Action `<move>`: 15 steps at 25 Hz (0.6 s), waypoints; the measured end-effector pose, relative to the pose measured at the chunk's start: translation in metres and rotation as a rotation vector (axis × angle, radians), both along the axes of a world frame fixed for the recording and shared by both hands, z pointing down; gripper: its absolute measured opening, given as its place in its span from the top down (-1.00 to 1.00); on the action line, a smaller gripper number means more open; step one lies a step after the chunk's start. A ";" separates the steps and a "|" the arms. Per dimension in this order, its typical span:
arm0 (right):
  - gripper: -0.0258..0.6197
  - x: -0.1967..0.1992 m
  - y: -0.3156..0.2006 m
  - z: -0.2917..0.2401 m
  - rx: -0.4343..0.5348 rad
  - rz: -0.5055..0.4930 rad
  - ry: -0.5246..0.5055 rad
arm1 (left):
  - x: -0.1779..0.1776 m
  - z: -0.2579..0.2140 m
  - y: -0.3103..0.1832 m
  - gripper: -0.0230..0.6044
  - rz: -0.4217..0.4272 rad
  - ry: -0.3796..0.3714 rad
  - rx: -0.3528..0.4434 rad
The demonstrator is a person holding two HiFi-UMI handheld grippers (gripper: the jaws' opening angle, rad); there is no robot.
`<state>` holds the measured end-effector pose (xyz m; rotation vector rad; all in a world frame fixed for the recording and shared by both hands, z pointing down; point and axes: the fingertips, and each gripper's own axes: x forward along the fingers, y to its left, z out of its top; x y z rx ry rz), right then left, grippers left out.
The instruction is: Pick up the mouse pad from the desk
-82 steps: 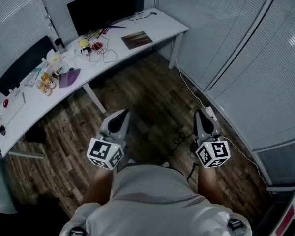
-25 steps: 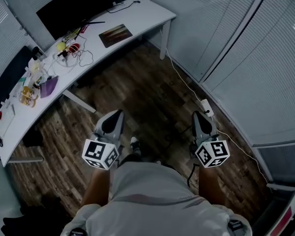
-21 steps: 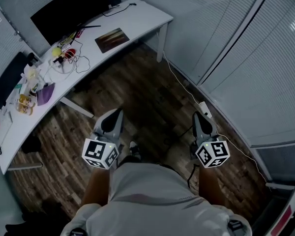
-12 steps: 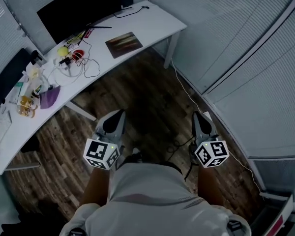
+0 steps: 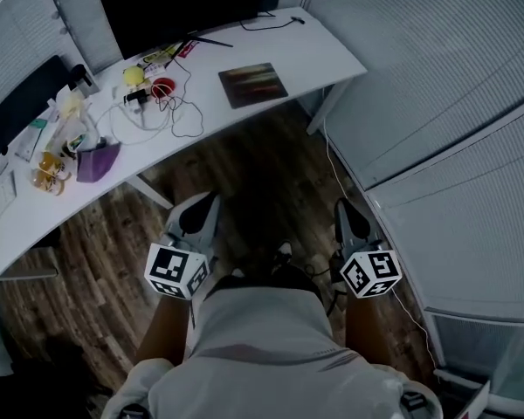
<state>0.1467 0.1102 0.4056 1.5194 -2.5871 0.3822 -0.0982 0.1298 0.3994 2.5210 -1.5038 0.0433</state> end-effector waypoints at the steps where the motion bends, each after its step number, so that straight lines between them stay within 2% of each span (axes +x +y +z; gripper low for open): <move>1: 0.90 -0.004 -0.009 0.002 -0.008 -0.007 -0.001 | -0.003 -0.001 -0.006 0.92 -0.006 0.004 0.000; 9: 0.90 -0.045 -0.079 0.017 -0.020 -0.125 -0.023 | -0.026 0.013 -0.048 0.92 -0.086 0.017 -0.033; 15: 0.90 -0.031 -0.147 0.006 0.007 -0.163 -0.045 | -0.007 0.010 -0.102 0.92 -0.112 -0.014 -0.039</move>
